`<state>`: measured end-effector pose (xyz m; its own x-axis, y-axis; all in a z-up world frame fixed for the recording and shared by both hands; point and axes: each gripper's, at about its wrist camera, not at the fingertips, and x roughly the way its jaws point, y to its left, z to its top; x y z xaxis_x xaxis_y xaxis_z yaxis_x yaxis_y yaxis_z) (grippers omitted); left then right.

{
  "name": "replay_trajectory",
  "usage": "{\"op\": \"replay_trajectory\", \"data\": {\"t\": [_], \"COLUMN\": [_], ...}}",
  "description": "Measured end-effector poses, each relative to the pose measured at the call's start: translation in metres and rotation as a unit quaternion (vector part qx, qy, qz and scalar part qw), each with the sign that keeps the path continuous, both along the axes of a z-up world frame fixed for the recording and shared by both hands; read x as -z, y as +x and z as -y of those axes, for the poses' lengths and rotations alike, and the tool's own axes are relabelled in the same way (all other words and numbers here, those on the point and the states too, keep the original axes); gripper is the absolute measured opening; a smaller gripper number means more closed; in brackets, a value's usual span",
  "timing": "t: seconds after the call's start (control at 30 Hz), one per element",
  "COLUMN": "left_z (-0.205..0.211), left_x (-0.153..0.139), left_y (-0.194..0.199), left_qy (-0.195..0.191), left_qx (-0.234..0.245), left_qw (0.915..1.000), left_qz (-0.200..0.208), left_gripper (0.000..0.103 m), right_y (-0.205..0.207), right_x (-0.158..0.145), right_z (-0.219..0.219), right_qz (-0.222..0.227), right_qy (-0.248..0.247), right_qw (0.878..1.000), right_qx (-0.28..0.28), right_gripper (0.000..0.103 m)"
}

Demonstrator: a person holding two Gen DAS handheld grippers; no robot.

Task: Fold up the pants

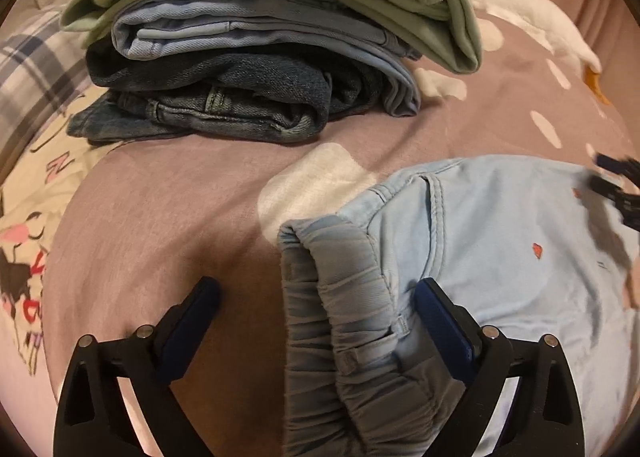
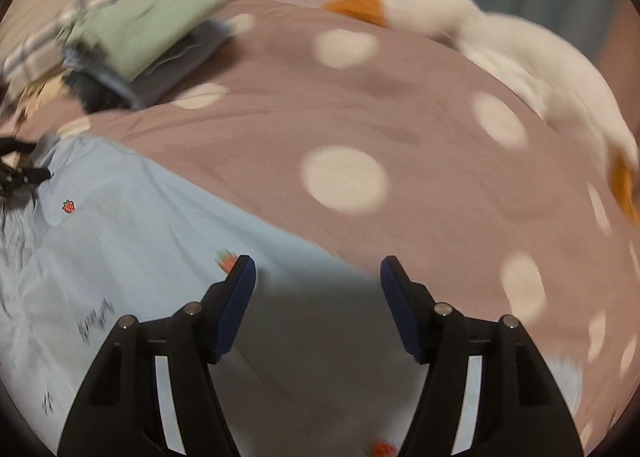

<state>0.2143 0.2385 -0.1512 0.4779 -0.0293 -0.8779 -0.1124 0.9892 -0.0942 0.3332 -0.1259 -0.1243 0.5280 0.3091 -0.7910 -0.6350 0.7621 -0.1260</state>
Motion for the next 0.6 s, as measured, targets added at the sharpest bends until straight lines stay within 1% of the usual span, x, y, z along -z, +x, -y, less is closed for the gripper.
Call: {"op": "replay_trajectory", "data": {"t": [0.03,0.1,0.17,0.2,0.23,0.27,0.3,0.33,0.37,0.4,0.43,0.47,0.5,0.53,0.6], "left_z": [-0.005,-0.010,-0.011,-0.010,-0.009,-0.008,-0.008,-0.008,-0.007,-0.004,0.000,0.005,0.009,0.013,0.017], "left_x": [-0.002,-0.003,-0.001,0.000,0.000,0.000,-0.001,-0.003,-0.003,-0.004,-0.006,-0.008,-0.011,-0.014,-0.024], "left_y": [0.002,0.005,0.010,0.012,0.014,0.015,0.016,0.016,0.018,0.019,0.020,0.019,0.018,0.017,0.011], "left_qy": [-0.004,-0.015,-0.024,-0.022,-0.021,-0.021,-0.022,-0.029,-0.037,-0.048,-0.054,-0.046,-0.038,-0.036,-0.042], "left_qx": [0.002,0.014,0.030,0.035,0.038,0.038,0.038,0.040,0.044,0.053,0.058,0.060,0.061,0.061,0.058], "left_qw": [1.0000,0.9998,0.9993,0.9991,0.9991,0.9991,0.9990,0.9988,0.9983,0.9974,0.9968,0.9971,0.9973,0.9973,0.9970], "left_qz": [0.003,0.002,-0.003,-0.004,-0.003,-0.002,0.000,0.004,0.005,0.007,0.007,0.010,0.013,0.017,0.029], "left_gripper": [0.097,0.097,0.097,0.097,0.096,0.093,0.084,0.073,0.068,0.054,0.045,0.044,0.041,0.037,0.032], "right_y": [0.003,0.010,0.011,0.013,0.014,0.014,0.012,0.008,0.003,-0.001,-0.009,-0.015,-0.023,-0.030,-0.049], "right_x": [-0.003,0.000,0.008,0.014,0.016,0.013,0.010,0.008,0.008,0.009,0.007,0.003,-0.003,-0.010,-0.027], "right_z": [-0.010,-0.030,-0.047,-0.052,-0.056,-0.055,-0.054,-0.055,-0.055,-0.055,-0.053,-0.050,-0.047,-0.043,-0.035], "right_qz": [0.001,-0.013,-0.029,-0.042,-0.054,-0.060,-0.067,-0.068,-0.068,-0.070,-0.068,-0.066,-0.060,-0.052,-0.039], "right_qy": [-0.004,-0.014,-0.045,-0.059,-0.055,-0.042,-0.029,-0.028,-0.036,-0.044,-0.044,-0.040,-0.032,-0.027,-0.011], "right_qw": [1.000,0.999,0.997,0.996,0.995,0.995,0.995,0.995,0.994,0.993,0.993,0.994,0.994,0.995,0.996], "right_qx": [-0.013,-0.035,-0.047,-0.053,-0.059,-0.064,-0.066,-0.069,-0.074,-0.080,-0.084,-0.083,-0.080,-0.079,-0.076], "right_gripper": [0.067,0.070,0.068,0.062,0.056,0.039,0.019,0.016,0.010,0.007,0.006,0.005,0.004,0.004,0.003]}}
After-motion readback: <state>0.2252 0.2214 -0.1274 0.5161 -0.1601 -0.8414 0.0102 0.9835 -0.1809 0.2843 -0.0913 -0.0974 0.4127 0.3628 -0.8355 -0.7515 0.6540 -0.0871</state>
